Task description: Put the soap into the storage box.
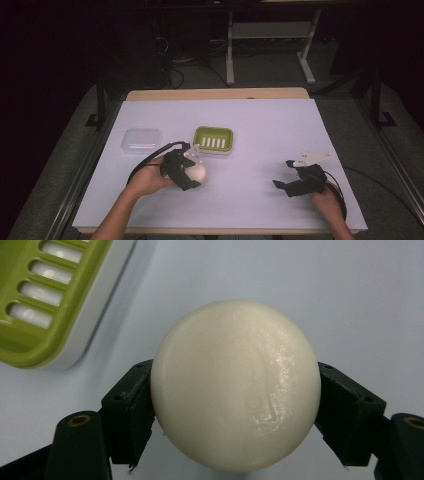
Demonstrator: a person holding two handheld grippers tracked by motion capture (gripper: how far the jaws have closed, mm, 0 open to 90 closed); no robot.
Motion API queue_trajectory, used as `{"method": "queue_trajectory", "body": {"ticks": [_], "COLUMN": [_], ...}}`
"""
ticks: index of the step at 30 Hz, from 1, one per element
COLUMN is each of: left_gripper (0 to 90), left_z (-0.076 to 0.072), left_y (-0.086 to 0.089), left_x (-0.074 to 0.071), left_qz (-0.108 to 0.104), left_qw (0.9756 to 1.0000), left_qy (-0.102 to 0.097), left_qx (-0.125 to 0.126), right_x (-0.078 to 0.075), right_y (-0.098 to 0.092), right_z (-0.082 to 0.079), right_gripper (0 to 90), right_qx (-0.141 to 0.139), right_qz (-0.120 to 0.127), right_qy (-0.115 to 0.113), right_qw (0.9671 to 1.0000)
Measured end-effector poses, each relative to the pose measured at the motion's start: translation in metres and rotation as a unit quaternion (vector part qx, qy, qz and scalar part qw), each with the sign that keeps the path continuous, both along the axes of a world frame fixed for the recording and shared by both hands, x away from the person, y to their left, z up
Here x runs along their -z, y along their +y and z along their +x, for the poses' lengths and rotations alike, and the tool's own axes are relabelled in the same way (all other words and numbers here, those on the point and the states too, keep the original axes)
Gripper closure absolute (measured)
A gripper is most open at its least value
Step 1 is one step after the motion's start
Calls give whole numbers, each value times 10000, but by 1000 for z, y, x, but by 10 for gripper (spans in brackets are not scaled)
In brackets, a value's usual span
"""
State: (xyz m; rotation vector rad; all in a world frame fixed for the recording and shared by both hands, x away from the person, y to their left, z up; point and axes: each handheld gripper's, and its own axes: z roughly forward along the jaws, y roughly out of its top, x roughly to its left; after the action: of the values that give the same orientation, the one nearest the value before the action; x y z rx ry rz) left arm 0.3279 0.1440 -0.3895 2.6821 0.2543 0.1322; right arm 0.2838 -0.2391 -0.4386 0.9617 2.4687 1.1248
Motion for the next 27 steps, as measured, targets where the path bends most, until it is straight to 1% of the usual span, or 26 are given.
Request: {"method": "queue_trajectory", "body": {"ticks": [1,4,6,7,8,10,12,14,16,17,18,19,25,27], "left_gripper": [253,253,253,252,253,253,253,253,253,253,253,253,253,253], "left_z": [0,7,13,13,17,19,25,27,31,33,38,38,53,58], "left_y": [0,-3,-5,-5,-7,-8,-11,-12,-14,-15,-17,-17,-21,-21], "left_x": [0,-2,-5,-5,-7,-8,-10,-11,-11,-11,-12,-12,-14,-15], "left_qz": [0,-27,-1,-1,-1,16,-21,-27,29,37,37,37,50,-2], "left_qw": [10000,10000,10000,10000,10000,10000,10000,10000,10000,10000,10000,10000,10000,10000], "left_qy": [0,-6,-43,-43,-57,-61,-57,-38,-60,-43,-21,-21,33,52], "left_qx": [0,-16,-1,-1,-21,-11,-11,-15,-4,-19,-16,-16,-26,-44], "right_x": [0,0,0,0,-1,-1,-1,-1,-1,-1,-1,-1,-2,-1], "right_y": [0,-1,-1,-1,-2,-2,-1,-1,-2,-2,-2,-2,-4,-5], "right_z": [0,0,0,0,0,0,0,0,1,1,1,1,1,1], "right_gripper": [132,132,132,132,132,132,132,132,132,132,132,132,132,132], "right_qx": [0,0,1,1,-4,1,18,14,6,6,7,7,70,99], "right_qz": [0,3,31,31,34,38,49,47,44,37,50,50,79,90], "right_qy": [0,-12,-35,-35,-41,-38,-31,-31,-41,-38,-40,-40,-31,-30], "right_qw": [10000,10000,10000,10000,10000,10000,10000,10000,10000,10000,10000,10000,9999,9999]}}
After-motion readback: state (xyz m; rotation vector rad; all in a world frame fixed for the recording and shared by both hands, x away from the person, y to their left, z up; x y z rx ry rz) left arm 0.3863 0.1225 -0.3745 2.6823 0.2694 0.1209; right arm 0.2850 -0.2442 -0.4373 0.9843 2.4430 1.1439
